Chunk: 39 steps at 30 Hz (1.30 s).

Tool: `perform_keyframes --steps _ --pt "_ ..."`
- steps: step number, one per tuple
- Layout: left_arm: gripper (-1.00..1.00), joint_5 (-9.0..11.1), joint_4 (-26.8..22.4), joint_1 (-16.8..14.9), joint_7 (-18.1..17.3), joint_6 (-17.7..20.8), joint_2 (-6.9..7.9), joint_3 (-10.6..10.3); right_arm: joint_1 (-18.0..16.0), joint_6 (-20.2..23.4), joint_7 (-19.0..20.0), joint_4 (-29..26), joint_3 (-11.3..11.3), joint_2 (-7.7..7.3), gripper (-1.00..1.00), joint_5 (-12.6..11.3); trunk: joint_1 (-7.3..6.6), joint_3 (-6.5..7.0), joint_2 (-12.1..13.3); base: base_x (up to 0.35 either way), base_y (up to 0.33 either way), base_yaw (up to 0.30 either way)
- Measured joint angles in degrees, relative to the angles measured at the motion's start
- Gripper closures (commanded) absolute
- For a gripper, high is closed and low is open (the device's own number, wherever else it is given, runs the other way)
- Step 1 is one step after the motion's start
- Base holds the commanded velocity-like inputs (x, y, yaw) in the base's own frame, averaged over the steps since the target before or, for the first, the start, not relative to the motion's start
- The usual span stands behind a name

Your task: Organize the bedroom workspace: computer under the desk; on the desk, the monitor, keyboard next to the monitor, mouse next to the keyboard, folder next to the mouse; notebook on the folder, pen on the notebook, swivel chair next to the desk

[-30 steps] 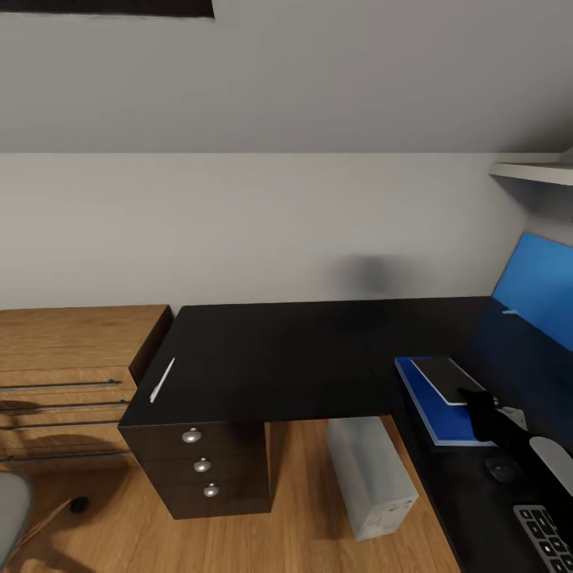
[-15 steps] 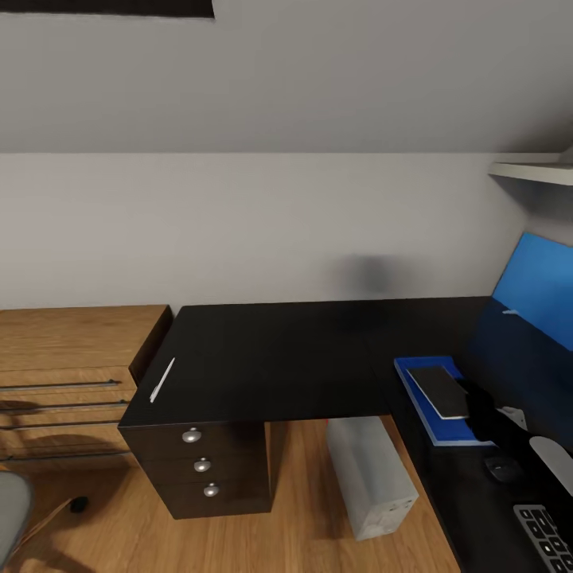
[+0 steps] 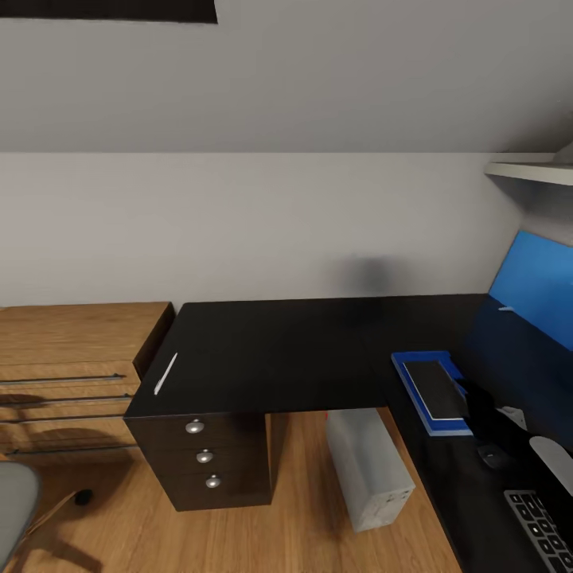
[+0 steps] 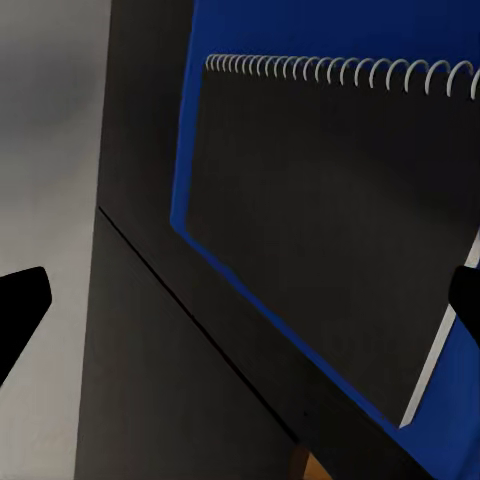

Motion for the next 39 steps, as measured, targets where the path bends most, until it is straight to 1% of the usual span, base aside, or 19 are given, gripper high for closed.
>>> perform_keyframes --steps 8,10,14,15,17,18,23,24,25,26,28,30,34,38,39 --pt "-1.00 0.00 0.00 -0.05 0.00 0.00 0.00 0.05 0.00 -0.05 0.13 -0.30 0.03 0.02 -1.00 0.00 0.00 0.00 0.00 0.000 0.000 0.000" --pt "-1.00 0.00 0.00 -0.03 0.00 0.00 0.00 0.07 0.00 -0.24 0.22 -1.44 0.03 0.15 -1.00 0.01 0.00 0.00 0.00 0.000 0.000 0.000" --pt "-1.00 0.00 0.00 -0.02 0.00 0.01 0.02 0.08 0.02 -1.08 0.14 -6.51 -0.14 1.17 -1.00 0.08 0.00 0.00 0.00 0.000 0.000 0.000" --pt "-1.00 0.00 0.01 -0.02 0.00 0.01 0.04 0.09 0.04 -1.58 0.09 -8.53 -0.21 1.79 -1.00 0.09 0.00 0.00 0.00 0.000 0.000 0.000" --pt "-1.00 0.00 0.00 -0.04 0.00 0.01 0.09 0.09 0.09 -2.00 0.05 -10.15 -0.27 2.35 -1.00 0.09 0.00 0.00 0.00 0.000 0.000 0.000" --pt "-1.00 0.00 0.00 -0.04 0.00 0.00 0.18 0.09 0.12 -2.40 0.07 -11.79 -0.26 3.11 -1.00 0.03 0.00 0.00 0.00 0.000 0.000 0.000" --pt "-1.00 0.00 -0.01 -0.01 0.00 0.00 0.30 0.09 0.14 -2.65 0.03 -12.62 -0.09 4.37 -1.00 0.12 0.00 0.00 0.00 0.000 0.000 0.063" --pt "-1.00 0.00 -0.01 -0.01 0.00 0.00 0.32 0.09 0.13 -2.68 0.00 -12.75 -0.05 5.12 -1.00 0.20 0.00 0.00 0.00 0.000 0.000 0.195" --pt "-1.00 0.00 -0.01 0.01 0.00 0.00 0.33 0.09 0.11 -2.70 -0.03 -12.84 -0.02 5.95 -1.00 0.55 0.00 0.00 0.00 0.000 0.000 0.249" --pt "-1.00 0.00 -0.01 0.01 0.00 0.00 0.35 0.09 0.12 -2.74 -0.08 -12.88 0.05 7.93 -1.00 3.13 0.00 0.01 0.00 0.000 0.000 0.253" --pt "-1.00 0.00 -0.02 0.02 0.00 0.02 0.35 0.09 0.10 -2.74 -0.09 -12.91 0.04 8.84 -1.00 4.89 0.00 0.01 0.00 0.000 0.000 0.201" --pt "-1.00 0.00 -0.01 0.01 0.00 0.05 0.35 0.09 0.14 -2.65 -0.13 -13.12 0.02 10.01 -1.00 7.96 0.00 0.01 0.00 0.000 0.000 0.095" --pt "-1.00 0.00 0.00 -0.01 0.00 0.07 0.35 0.09 0.19 -2.53 -0.10 -13.92 0.17 10.62 -1.00 9.71 0.00 0.01 0.00 0.000 0.000 0.050" --pt "-1.00 0.00 0.00 0.01 0.00 0.07 0.35 0.08 0.24 -2.33 -0.01 -14.57 0.85 10.89 -1.00 10.53 0.00 0.01 0.00 0.000 0.000 0.020" --pt "-1.00 0.00 0.00 0.00 0.00 0.08 0.35 0.08 0.25 -2.18 -0.01 -14.73 1.32 10.93 -1.00 10.77 0.00 0.01 0.00 0.000 0.000 0.009"
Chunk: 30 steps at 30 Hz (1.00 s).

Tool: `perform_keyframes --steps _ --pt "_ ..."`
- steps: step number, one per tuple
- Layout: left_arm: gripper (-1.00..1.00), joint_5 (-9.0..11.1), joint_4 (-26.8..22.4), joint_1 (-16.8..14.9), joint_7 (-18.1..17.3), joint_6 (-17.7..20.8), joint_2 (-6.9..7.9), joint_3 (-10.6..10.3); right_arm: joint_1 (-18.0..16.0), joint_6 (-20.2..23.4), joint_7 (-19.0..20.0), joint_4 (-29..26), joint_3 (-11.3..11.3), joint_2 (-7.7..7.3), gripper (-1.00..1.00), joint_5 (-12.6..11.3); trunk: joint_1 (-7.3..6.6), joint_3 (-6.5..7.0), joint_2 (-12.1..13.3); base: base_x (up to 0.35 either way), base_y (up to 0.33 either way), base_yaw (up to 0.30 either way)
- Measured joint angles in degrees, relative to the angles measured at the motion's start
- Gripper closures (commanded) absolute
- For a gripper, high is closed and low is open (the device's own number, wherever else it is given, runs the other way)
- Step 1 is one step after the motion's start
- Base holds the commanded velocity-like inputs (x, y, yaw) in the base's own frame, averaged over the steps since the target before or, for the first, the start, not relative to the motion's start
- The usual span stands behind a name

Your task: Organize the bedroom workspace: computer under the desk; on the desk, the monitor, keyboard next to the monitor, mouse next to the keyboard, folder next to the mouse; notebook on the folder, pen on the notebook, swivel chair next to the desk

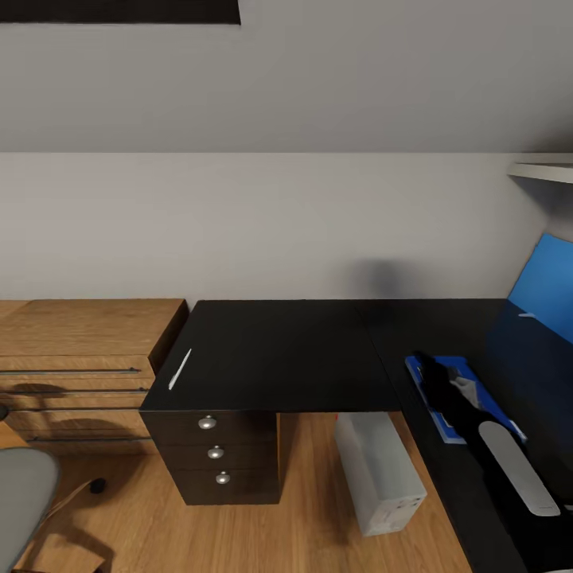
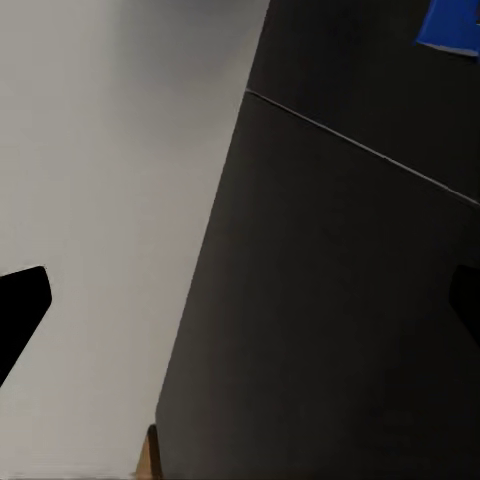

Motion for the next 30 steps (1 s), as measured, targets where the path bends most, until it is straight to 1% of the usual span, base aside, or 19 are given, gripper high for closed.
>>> perform_keyframes --steps 1,3,7,17,19,21,27,30 --pt "-1.00 0.00 0.00 0.01 0.00 0.00 0.00 0.00 0.00 0.07 0.02 -0.06 0.27 0.01 -1.00 0.11 0.00 0.00 0.00 0.000 0.000 0.005" --pt "-1.00 0.00 0.00 0.01 0.00 0.00 0.00 0.00 0.02 0.08 0.10 -0.26 1.67 0.03 -1.00 0.34 0.00 0.00 0.00 0.000 0.000 0.003" --pt "-1.00 0.00 0.00 0.00 0.00 0.00 0.00 0.00 0.02 -0.11 0.25 -0.34 2.44 0.17 -1.00 0.34 0.00 0.00 0.00 0.000 0.000 0.001" --pt "-1.00 0.00 0.00 -0.02 -0.24 -0.05 0.00 0.00 0.02 -0.21 0.53 -0.38 2.89 0.36 -1.00 0.32 0.00 0.00 0.00 0.000 0.000 0.011" --pt "-1.00 0.00 -0.02 0.01 -0.14 -0.01 0.00 0.00 0.01 -0.45 0.47 -0.05 3.60 0.44 -1.00 0.27 -0.43 0.39 0.79 0.000 0.000 0.174" --pt "-1.00 0.00 -0.02 0.01 -0.10 0.00 0.00 0.00 0.00 -0.68 0.37 0.06 4.85 0.46 -1.00 0.35 -0.87 0.81 1.59 0.000 0.000 0.236" --pt "-1.00 0.00 -0.02 0.01 -0.07 0.00 0.00 0.00 0.00 -0.72 0.26 0.08 5.38 0.46 -1.00 0.39 -2.19 2.14 4.00 0.000 0.000 0.243" --pt "-1.00 0.00 -0.02 0.00 -0.01 0.00 0.00 0.03 0.00 -0.99 0.21 0.08 6.11 0.46 -1.00 0.44 -2.85 2.80 5.20 0.000 0.000 0.245"
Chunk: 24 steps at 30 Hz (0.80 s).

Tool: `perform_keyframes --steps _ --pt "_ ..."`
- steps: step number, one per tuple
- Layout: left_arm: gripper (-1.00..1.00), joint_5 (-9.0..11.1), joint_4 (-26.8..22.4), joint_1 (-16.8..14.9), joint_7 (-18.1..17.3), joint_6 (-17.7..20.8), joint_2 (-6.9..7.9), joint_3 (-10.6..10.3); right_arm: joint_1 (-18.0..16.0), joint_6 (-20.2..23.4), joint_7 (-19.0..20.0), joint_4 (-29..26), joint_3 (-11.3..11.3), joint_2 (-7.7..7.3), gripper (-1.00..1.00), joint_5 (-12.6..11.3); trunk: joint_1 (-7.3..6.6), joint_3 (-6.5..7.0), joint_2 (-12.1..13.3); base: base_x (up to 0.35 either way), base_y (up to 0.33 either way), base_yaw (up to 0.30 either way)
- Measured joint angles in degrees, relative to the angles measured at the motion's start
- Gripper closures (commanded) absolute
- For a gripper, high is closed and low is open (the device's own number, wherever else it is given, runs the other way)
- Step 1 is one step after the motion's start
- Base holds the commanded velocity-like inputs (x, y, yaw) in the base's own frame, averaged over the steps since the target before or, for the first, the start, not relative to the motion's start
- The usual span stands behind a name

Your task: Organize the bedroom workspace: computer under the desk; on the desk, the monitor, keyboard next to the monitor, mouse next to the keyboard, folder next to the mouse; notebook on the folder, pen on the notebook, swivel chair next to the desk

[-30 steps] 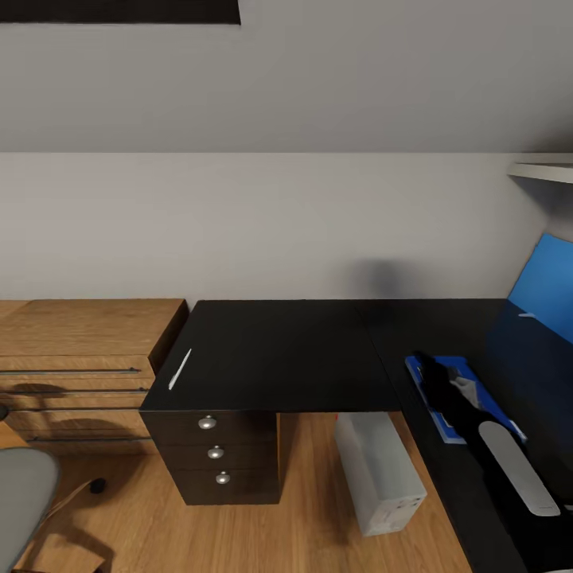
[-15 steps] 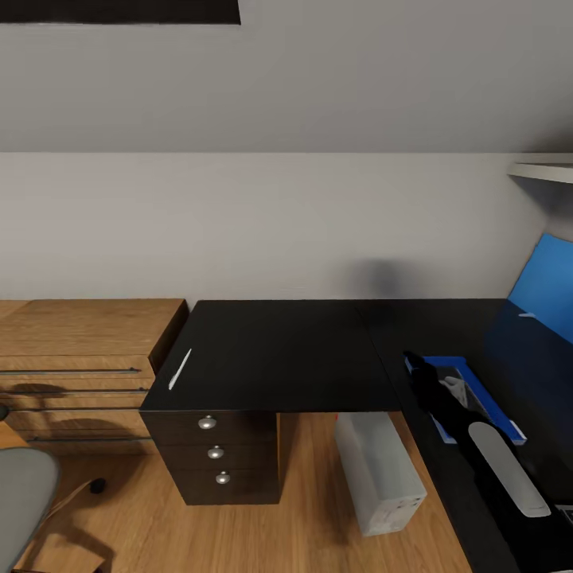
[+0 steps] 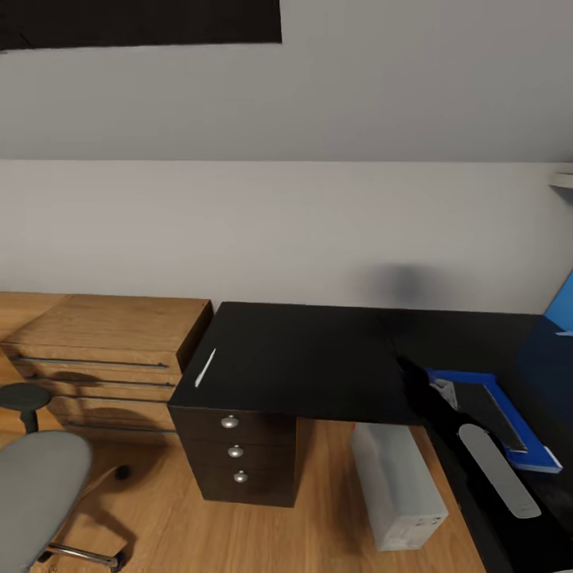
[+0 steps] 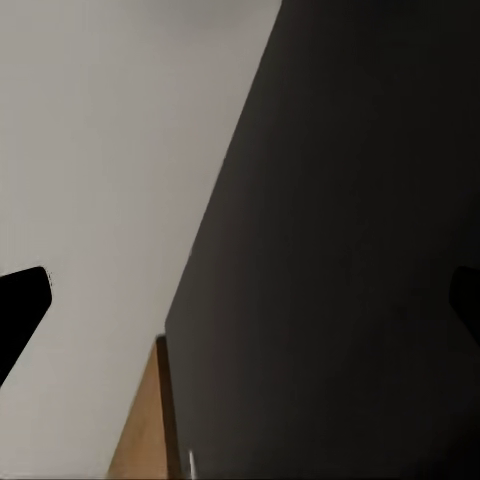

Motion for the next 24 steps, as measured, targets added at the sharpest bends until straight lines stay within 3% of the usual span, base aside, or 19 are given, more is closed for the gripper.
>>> perform_keyframes --steps 9,13,24 --pt "-1.00 0.00 0.07 -0.03 0.08 0.12 0.00 0.05 0.00 -2.94 -0.05 0.00 2.81 0.00 -1.00 0.15 -1.98 1.97 3.61 0.000 0.000 0.245" --pt "-1.00 0.02 0.09 -0.01 0.09 0.07 0.00 0.06 0.01 -3.61 -0.07 -0.14 4.56 -0.02 -1.00 0.33 -1.98 2.05 3.63 0.000 0.000 0.162" --pt "-1.00 0.08 0.11 -0.01 0.09 -0.04 0.00 0.06 0.02 -3.86 -0.05 -0.51 5.94 -0.02 -1.00 0.26 -1.99 2.08 3.62 0.024 0.000 0.035"
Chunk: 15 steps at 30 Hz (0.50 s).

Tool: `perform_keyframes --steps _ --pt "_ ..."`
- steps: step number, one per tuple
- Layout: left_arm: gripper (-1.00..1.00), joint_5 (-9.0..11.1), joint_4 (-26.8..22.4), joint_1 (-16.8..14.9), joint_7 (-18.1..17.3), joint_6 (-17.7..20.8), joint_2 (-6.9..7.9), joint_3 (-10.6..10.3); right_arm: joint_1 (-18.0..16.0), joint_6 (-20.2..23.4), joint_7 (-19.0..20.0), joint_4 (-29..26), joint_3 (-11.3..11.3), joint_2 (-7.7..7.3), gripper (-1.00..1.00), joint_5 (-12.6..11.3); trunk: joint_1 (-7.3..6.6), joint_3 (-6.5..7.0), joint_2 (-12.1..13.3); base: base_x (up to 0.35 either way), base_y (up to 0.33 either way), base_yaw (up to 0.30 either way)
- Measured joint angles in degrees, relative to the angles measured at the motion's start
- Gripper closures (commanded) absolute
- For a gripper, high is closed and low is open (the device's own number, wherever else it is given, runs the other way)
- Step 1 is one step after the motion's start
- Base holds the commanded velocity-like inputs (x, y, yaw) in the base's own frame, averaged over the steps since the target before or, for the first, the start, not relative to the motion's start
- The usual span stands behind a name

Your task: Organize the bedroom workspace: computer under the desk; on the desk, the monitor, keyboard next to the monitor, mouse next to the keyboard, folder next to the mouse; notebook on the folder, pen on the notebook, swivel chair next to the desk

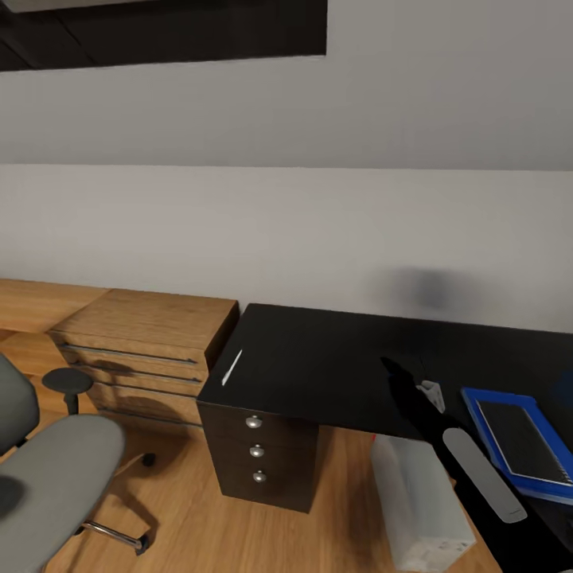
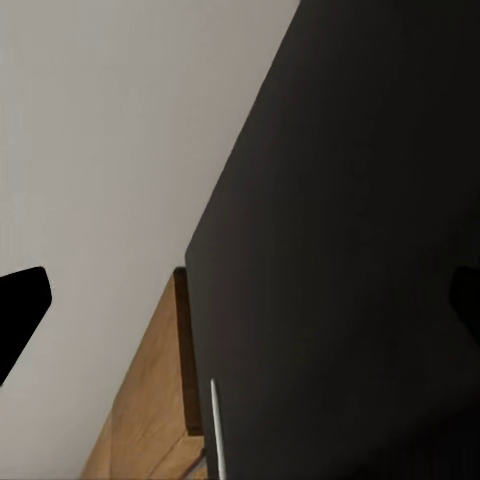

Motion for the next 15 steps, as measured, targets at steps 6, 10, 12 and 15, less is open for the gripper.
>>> perform_keyframes --steps 6,10,12,15 --pt "-1.00 0.00 0.00 0.00 0.00 -1.73 0.07 0.04 0.00 -0.06 0.40 -0.06 0.63 0.02 -1.00 -0.01 -0.03 0.00 0.00 0.275 0.000 0.002" --pt "-1.00 0.00 0.00 0.01 0.01 -2.12 0.08 0.06 0.00 -0.27 0.31 0.05 1.29 0.02 -1.00 -0.04 -0.03 0.00 0.00 0.324 0.016 0.000" --pt "-1.00 0.00 -0.01 0.03 0.01 -2.23 0.08 0.10 0.00 -0.29 0.42 0.14 1.92 0.02 -1.00 -0.22 -0.03 0.00 0.00 0.323 0.110 0.000" --pt "-1.00 0.00 -0.02 0.03 0.02 -2.24 0.08 0.10 0.00 -0.35 0.55 0.17 1.99 0.00 -1.00 -0.29 -0.02 0.00 0.00 0.296 0.189 0.000"
